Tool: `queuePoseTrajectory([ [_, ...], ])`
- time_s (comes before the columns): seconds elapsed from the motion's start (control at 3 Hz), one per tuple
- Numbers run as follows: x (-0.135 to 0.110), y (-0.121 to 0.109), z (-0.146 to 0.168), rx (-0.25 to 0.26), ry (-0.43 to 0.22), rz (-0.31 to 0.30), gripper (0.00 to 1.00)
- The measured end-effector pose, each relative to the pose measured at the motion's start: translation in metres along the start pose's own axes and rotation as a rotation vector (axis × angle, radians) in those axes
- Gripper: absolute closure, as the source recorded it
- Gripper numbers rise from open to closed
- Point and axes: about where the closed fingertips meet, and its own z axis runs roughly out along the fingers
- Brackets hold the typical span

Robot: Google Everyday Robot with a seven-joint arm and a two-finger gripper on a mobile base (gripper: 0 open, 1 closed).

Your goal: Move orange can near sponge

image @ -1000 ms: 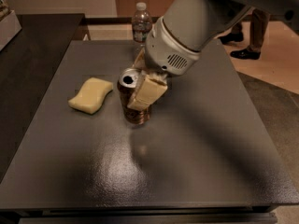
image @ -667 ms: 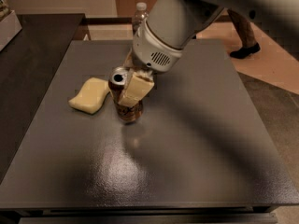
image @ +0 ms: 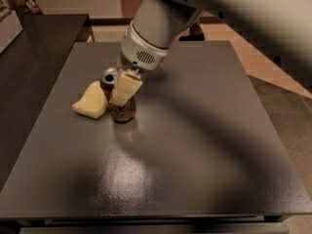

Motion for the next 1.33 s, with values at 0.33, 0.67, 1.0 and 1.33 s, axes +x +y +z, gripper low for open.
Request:
queuePoseTrajectory([
  [0.33, -0.003, -0.01, 0.009, -0.004, 0.005, 0.007, 1.0],
  [0.67, 0.0, -0.017, 0.012, -0.003, 0.018, 0.014, 0.82],
  [1.0, 0.005, -0.02, 0.013, -0.009, 0.021, 0.022, 0.59],
  [1.33, 0.003, -0.02, 0.013, -0.01, 0.021, 0.019, 0.36],
])
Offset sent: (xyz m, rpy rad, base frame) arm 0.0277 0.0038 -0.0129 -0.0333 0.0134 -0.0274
